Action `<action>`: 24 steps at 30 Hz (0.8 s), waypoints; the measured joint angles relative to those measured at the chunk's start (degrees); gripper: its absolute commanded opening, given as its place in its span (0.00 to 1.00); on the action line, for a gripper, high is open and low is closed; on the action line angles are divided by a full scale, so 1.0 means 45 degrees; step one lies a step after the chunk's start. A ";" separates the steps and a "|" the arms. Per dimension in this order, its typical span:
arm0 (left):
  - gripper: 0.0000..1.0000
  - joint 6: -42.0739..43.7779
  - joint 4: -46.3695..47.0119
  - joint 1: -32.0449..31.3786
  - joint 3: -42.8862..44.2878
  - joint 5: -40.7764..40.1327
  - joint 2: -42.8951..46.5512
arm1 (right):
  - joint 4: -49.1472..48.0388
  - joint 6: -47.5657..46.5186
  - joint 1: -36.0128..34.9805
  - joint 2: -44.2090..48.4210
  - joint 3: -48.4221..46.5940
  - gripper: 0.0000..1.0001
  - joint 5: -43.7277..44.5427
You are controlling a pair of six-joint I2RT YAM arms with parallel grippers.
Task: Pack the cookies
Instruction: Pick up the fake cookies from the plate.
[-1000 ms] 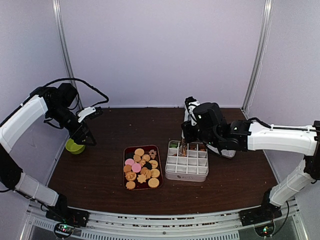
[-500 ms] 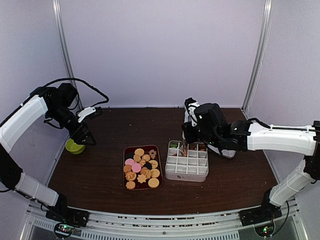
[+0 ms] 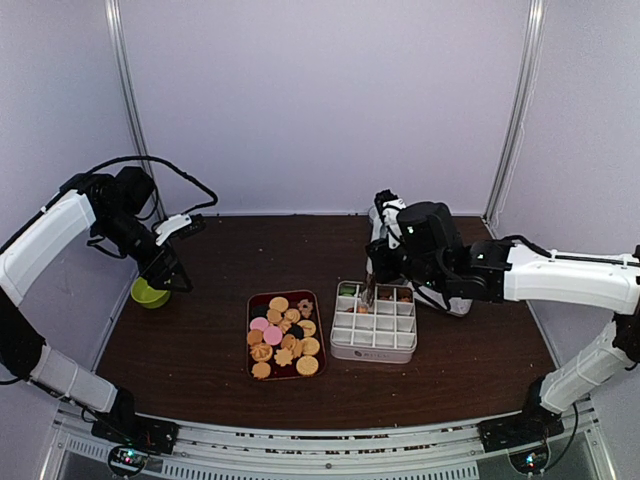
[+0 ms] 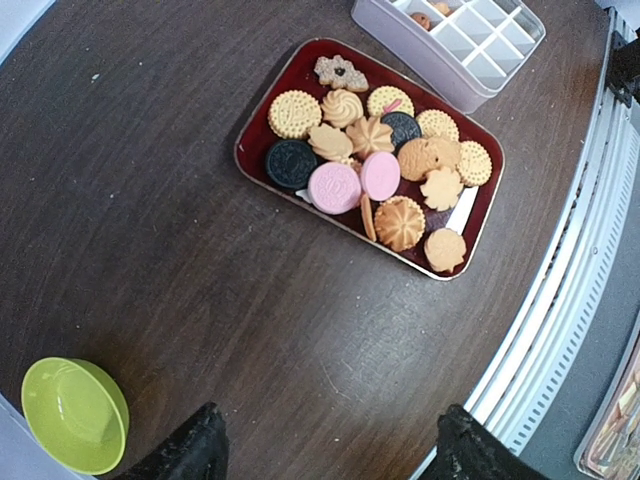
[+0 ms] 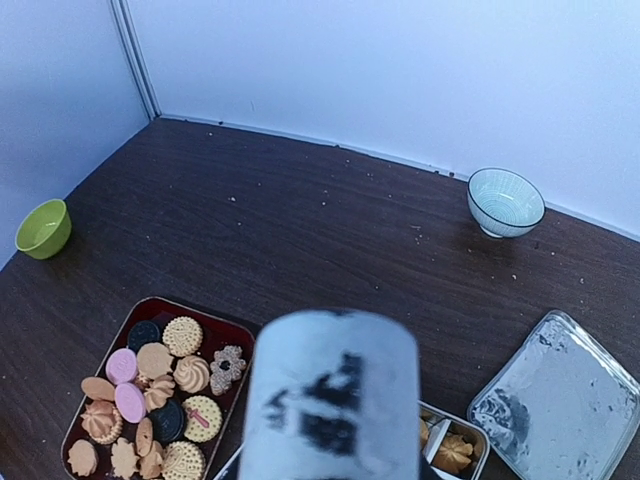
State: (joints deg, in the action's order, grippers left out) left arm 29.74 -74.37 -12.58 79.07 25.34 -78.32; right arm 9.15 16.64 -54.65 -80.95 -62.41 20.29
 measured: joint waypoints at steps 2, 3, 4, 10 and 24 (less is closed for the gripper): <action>0.74 0.0000 -0.0049 0.0000 0.0000 0.0005 0.0000 | 0.0005 0.0000 -0.0112 0.0185 -0.0024 0.25 -0.0005; 0.74 0.0000 -0.0068 0.0000 0.0000 0.0010 0.0000 | 0.0010 0.0000 -0.0189 0.0257 -0.0097 0.25 0.0010; 0.74 0.0000 -0.0073 0.0000 0.0000 0.0010 0.0000 | 0.0019 -0.0005 -0.0296 0.0272 -0.0233 0.25 0.0019; 0.74 0.0000 -0.0073 0.0005 0.0000 0.0010 -0.0034 | -0.0034 -0.0087 -0.1603 0.0019 -0.1700 0.25 -0.0058; 0.74 0.0000 -0.0068 0.0053 0.0000 0.0034 -0.0039 | -0.0452 0.0102 -0.3866 -0.3963 -0.4294 0.29 -0.1234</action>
State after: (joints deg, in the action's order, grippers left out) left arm 29.74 -74.67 -12.34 79.07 25.50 -78.50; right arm 7.11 17.10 -72.05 -98.78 -81.73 14.74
